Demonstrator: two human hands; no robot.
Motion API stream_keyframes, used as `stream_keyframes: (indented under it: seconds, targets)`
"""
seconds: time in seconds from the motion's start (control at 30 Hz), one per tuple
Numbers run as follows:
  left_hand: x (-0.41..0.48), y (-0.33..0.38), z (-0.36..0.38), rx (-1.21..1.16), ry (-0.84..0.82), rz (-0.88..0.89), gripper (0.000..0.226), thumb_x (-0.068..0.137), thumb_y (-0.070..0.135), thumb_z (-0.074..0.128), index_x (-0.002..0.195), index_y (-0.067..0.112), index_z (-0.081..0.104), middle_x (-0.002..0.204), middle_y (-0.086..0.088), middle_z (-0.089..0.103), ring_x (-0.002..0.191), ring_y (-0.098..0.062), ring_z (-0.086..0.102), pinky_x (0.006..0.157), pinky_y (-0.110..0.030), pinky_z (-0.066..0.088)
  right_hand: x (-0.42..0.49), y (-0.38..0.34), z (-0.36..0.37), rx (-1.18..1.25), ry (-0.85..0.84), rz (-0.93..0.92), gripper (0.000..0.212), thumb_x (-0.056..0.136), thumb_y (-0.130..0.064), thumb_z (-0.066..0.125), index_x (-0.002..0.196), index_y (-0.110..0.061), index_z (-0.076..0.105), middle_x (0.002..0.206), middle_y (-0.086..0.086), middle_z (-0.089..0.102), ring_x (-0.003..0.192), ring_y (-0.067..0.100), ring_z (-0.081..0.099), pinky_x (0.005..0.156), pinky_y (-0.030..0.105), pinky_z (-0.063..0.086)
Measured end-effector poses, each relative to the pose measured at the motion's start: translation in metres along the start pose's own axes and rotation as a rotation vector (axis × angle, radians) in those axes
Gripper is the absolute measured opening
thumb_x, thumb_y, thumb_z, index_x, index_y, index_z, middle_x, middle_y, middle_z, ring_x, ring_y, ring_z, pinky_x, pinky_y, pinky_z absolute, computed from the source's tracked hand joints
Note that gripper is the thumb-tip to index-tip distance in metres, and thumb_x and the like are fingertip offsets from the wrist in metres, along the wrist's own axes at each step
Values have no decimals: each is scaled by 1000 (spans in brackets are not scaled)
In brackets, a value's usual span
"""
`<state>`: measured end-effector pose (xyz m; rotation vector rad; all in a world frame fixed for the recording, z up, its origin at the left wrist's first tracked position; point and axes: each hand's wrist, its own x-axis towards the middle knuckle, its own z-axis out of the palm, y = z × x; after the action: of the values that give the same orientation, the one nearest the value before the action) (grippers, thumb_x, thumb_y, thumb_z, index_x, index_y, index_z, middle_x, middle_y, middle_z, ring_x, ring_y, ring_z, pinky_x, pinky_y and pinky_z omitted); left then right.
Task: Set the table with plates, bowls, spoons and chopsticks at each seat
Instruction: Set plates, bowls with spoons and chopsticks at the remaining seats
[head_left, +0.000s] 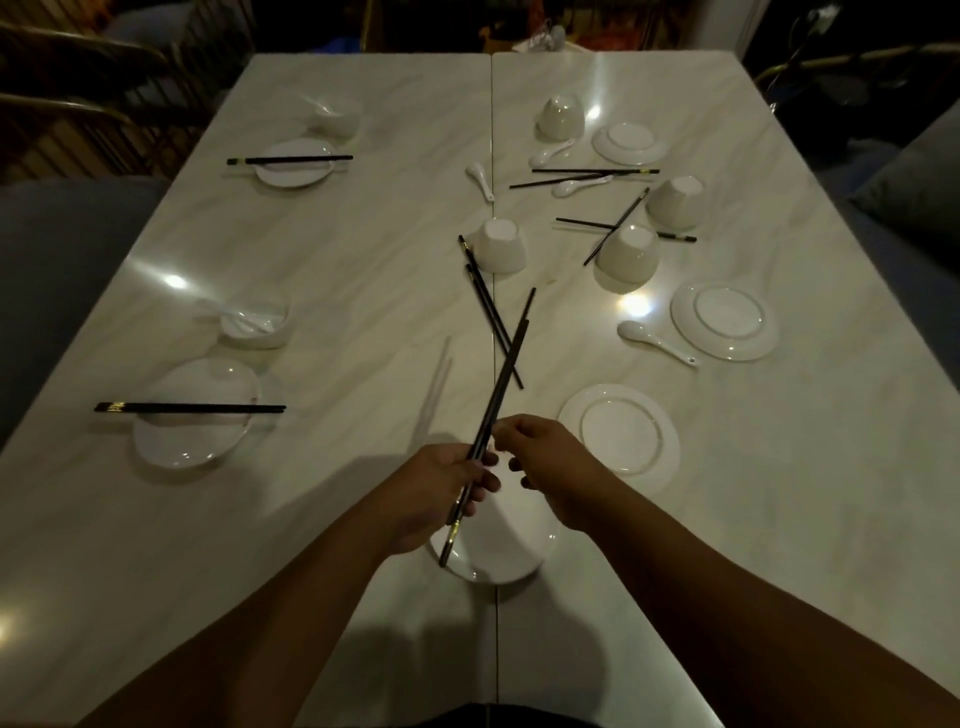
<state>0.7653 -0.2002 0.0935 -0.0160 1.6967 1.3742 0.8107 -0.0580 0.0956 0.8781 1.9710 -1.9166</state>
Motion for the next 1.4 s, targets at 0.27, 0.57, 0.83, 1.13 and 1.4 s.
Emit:
stream_keyframes:
  seconds: [0.27, 0.57, 0.83, 1.13, 1.4]
  targets:
    - [-29, -48, 15, -66, -132, -130, 27, 100, 18, 38, 116, 5, 55, 92, -14, 69, 79, -21, 68, 74, -32, 55, -20, 48, 6, 52, 0, 122, 11, 91, -21, 57, 89, -11, 63, 93, 8, 67, 75, 17, 57, 68, 28, 48]
    - [-44, -117, 4, 61, -37, -281, 21, 100, 27, 38, 107, 14, 52, 91, -8, 73, 74, -18, 65, 65, -27, 48, -28, 102, 7, -206, 96, 201, 11, 90, -15, 58, 92, -5, 63, 91, 17, 68, 74, 24, 67, 59, 28, 56]
    - [-27, -148, 15, -128, -57, -350, 20, 97, 15, 38, 82, 14, 51, 63, -1, 53, 45, -11, 45, 44, -13, 35, -2, 99, 18, -339, 74, 199, 14, 92, -13, 58, 98, -2, 64, 84, 10, 64, 65, 16, 62, 54, 25, 52]
    - [-12, -157, 23, 68, 137, -264, 13, 97, 21, 45, 99, 11, 53, 78, -11, 57, 64, -21, 54, 58, -29, 44, 20, 98, 26, -445, 34, 209, 24, 92, -15, 56, 101, 5, 66, 89, 20, 69, 69, 25, 63, 74, 40, 58]
    - [-8, -152, 29, 50, 150, -218, 17, 94, 19, 52, 82, 12, 61, 72, -9, 62, 62, -22, 60, 58, -30, 52, 24, 96, 29, -442, 18, 209, 23, 94, -16, 55, 100, 3, 67, 97, 22, 69, 87, 35, 68, 85, 44, 56]
